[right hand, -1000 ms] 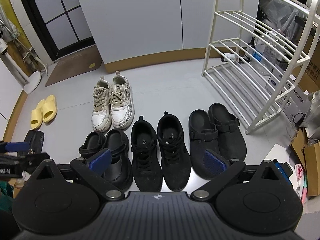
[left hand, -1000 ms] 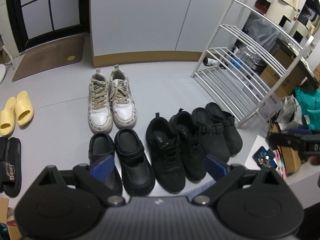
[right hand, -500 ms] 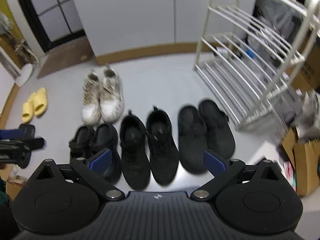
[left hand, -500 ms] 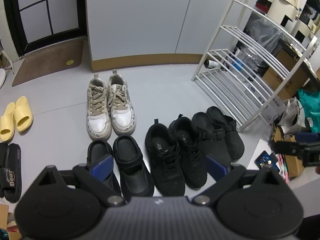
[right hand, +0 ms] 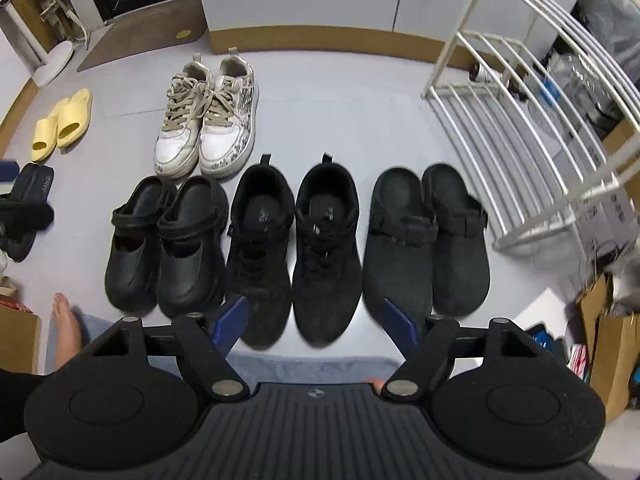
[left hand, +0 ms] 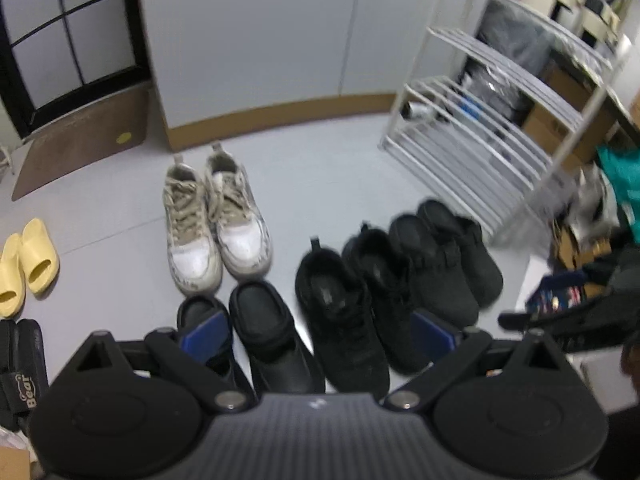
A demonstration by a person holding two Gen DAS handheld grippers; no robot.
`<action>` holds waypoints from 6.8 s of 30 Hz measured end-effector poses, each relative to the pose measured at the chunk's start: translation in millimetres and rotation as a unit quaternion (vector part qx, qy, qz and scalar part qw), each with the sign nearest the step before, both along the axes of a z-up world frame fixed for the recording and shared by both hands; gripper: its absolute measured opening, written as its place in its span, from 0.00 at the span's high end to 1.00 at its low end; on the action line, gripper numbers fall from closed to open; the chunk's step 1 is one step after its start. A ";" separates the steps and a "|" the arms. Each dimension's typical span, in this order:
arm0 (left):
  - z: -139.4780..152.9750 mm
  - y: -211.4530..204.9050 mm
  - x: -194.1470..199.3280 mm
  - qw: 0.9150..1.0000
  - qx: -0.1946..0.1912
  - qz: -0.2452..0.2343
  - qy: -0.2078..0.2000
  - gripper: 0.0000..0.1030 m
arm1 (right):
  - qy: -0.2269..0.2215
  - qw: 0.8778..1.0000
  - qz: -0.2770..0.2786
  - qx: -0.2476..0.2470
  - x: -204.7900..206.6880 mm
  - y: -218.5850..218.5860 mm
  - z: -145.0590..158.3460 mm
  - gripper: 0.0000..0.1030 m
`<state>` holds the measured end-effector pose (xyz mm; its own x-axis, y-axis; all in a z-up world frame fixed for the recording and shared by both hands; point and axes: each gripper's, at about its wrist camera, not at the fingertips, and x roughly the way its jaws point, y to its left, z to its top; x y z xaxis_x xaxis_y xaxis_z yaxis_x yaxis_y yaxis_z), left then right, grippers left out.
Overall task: Organize scattered shoes
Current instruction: 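Move the right gripper over the pair of black sneakers, then lower the right gripper into both black sneaker heels and close it, then lift the black sneakers with the right gripper toward the white wire rack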
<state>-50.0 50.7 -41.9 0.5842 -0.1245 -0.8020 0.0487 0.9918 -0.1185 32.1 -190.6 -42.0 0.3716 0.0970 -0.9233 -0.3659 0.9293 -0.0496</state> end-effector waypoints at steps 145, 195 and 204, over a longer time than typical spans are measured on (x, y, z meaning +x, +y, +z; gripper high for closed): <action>-66.1 40.0 95.4 0.990 0.012 0.069 0.119 0.04 | -0.158 0.983 0.005 0.090 68.3 53.3 -257.5 0.54; -59.4 41.8 95.1 0.991 -0.025 0.083 0.104 0.04 | -0.168 0.978 -0.043 0.114 59.7 51.1 -260.3 0.83; -55.2 51.3 94.7 0.989 -0.045 0.102 0.097 0.04 | -0.181 0.963 -0.103 0.173 74.9 45.9 -229.6 0.83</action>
<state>44.8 102.0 -97.1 0.4410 -0.0952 -0.8924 -0.1840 0.9636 -0.1938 107.0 -144.6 -271.6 0.7069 0.2661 -0.6553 -0.1898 0.9639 0.1868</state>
